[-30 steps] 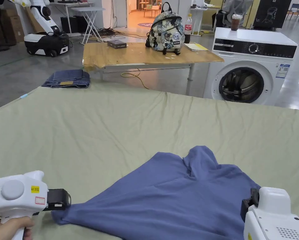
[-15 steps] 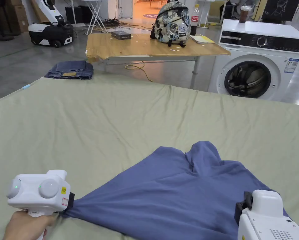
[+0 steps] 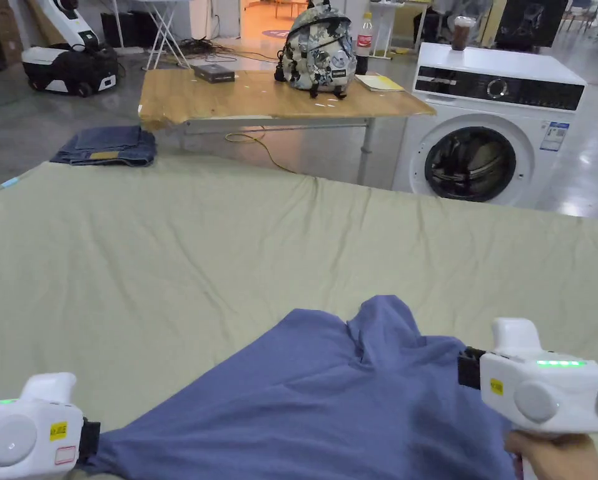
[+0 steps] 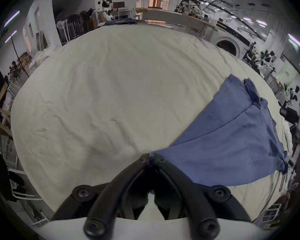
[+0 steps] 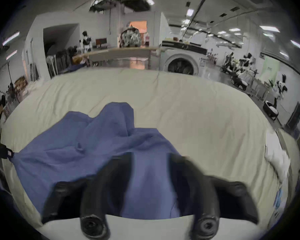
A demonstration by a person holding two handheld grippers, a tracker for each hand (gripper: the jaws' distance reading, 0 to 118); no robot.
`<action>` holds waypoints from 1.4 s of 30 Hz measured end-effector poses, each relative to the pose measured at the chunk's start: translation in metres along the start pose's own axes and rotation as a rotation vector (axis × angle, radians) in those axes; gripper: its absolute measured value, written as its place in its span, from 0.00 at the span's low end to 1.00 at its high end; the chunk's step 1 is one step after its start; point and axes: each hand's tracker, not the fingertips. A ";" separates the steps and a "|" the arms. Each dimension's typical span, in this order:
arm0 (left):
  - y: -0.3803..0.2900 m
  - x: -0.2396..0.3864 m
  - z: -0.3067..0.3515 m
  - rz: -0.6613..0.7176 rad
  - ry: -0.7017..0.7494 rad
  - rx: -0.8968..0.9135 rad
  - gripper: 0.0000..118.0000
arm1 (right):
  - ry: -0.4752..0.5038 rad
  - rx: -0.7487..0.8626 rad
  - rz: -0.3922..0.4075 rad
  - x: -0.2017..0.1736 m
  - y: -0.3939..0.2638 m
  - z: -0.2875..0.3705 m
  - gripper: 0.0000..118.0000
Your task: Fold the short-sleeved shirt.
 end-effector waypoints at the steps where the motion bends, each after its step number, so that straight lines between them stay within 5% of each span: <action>1: 0.001 -0.001 -0.002 0.001 0.001 0.000 0.00 | 0.008 -0.029 0.035 0.002 0.010 -0.014 0.71; 4: -0.002 0.003 0.002 0.005 0.010 0.002 0.00 | 0.027 -0.094 0.089 0.006 0.034 -0.051 0.73; 14: -0.002 0.003 0.000 0.018 0.019 -0.012 0.00 | 0.065 -0.313 0.059 0.020 0.045 -0.136 0.73; 18: -0.001 0.001 0.000 0.016 0.021 -0.008 0.00 | 0.083 -0.277 0.018 0.011 0.039 -0.127 0.48; 20: 0.000 0.000 -0.002 0.013 0.021 -0.011 0.00 | 0.092 -0.263 0.032 -0.001 0.040 -0.110 0.11; 21: 0.000 0.000 -0.003 0.011 0.022 -0.010 0.00 | 0.088 -0.256 0.057 -0.007 0.040 -0.105 0.02; 26: -0.002 0.002 0.002 0.006 0.018 0.012 0.00 | 0.048 -0.180 0.153 -0.009 0.038 -0.089 0.02; 42: 0.068 0.003 0.084 -0.002 -0.156 0.323 0.00 | -0.135 0.241 0.006 0.038 0.081 0.108 0.02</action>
